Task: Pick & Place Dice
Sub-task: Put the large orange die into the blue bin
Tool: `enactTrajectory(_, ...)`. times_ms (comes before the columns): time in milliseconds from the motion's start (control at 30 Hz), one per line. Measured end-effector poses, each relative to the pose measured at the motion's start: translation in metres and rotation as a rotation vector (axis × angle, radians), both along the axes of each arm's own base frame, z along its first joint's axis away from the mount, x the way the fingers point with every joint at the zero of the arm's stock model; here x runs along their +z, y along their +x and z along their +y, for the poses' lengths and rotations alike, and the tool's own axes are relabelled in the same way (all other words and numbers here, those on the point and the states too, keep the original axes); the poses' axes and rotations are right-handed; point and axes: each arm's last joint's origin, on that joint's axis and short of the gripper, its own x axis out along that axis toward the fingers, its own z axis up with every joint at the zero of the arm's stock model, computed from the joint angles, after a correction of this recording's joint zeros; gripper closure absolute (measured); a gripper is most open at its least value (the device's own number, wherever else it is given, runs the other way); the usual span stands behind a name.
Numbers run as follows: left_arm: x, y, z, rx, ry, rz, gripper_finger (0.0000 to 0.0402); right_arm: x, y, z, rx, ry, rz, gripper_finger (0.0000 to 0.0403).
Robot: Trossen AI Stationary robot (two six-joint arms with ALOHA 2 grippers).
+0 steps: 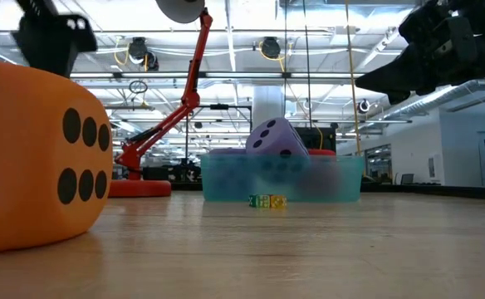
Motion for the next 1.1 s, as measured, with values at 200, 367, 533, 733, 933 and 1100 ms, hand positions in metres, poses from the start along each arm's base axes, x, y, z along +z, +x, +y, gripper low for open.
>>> enactTrajectory(200,0.020,-0.006,-0.010,-0.024,0.150,-0.067,0.0002,0.000,0.000,0.000,0.000,0.000,-0.001,0.0403)
enactTrajectory(367,0.014,-0.007,-0.017,-0.077,0.217,-0.085,0.0002,0.000,0.000,0.000,0.000,0.000,-0.001,0.0403)
enactTrajectory(533,-0.001,-0.004,-0.026,-0.088,0.248,-0.070,0.0002,0.000,0.000,0.000,-0.001,0.002,0.002,0.0403)
enactTrajectory(733,-0.015,0.004,-0.038,-0.087,0.256,-0.031,0.0002,-0.001,0.000,0.000,-0.001,0.002,0.006,0.0403)
enactTrajectory(933,-0.020,0.011,-0.041,-0.095,0.250,-0.007,0.0002,-0.001,0.000,0.000,-0.001,0.002,0.006,0.0403)
enactTrajectory(1100,-0.023,0.014,-0.037,-0.087,0.243,0.028,0.0002,-0.001,0.000,0.000,-0.001,0.002,0.006,0.0403)
